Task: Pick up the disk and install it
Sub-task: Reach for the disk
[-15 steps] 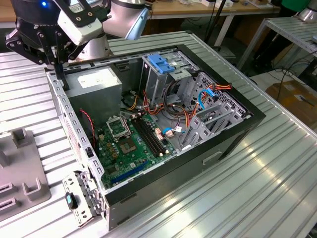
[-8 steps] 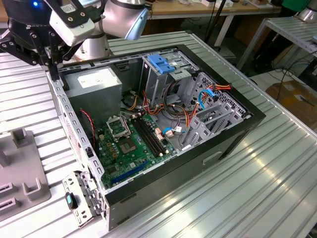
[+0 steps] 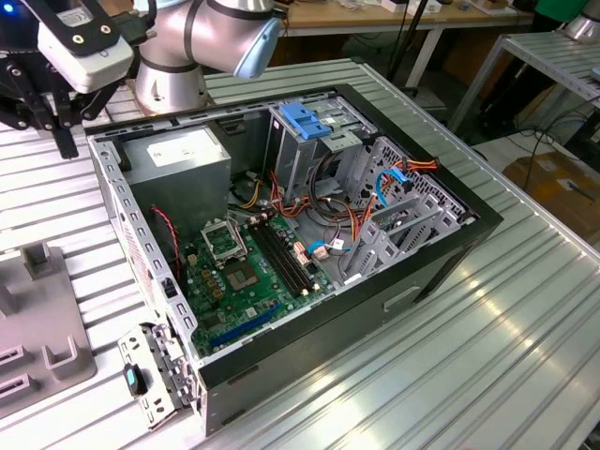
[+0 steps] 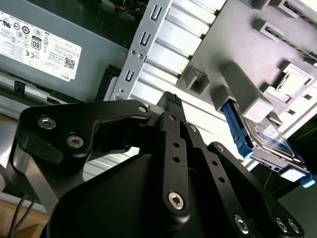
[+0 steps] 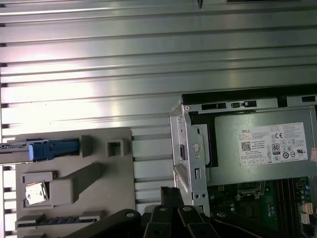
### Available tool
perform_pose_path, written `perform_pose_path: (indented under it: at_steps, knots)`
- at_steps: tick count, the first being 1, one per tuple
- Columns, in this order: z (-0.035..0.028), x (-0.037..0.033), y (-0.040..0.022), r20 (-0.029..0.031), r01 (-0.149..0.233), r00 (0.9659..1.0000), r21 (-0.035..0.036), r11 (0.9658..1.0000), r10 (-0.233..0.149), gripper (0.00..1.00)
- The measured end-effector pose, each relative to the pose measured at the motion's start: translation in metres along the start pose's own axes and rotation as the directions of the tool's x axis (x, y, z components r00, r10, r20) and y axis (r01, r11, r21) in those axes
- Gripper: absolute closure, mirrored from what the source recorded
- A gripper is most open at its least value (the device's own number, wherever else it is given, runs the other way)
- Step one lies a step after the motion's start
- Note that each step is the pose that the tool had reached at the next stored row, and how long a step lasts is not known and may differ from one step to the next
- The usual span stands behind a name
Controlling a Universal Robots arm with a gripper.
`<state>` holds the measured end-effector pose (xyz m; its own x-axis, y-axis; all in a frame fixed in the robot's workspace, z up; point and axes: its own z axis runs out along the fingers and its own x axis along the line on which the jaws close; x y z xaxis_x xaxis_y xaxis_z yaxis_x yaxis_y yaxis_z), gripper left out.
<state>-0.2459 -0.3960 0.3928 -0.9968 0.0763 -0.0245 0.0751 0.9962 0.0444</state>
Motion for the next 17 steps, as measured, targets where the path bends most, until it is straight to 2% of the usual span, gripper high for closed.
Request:
perform_pose_path:
  at_steps: [2,8,10,17]
  knots:
    - [-0.0001,0.0067,-0.0003,0.0,0.0,1.0,0.0,1.0,0.0,0.89]
    - [-0.0005,0.021,-0.001,0.0,0.0,1.0,0.0,1.0,0.0,0.89]
    - [-0.0006,0.0236,-0.0012,0.0,0.0,1.0,0.0,1.0,0.0,0.89]
    - [-0.0006,0.0241,-0.0012,-0.0001,0.0,1.0,0.0001,1.0,0.0,0.89]
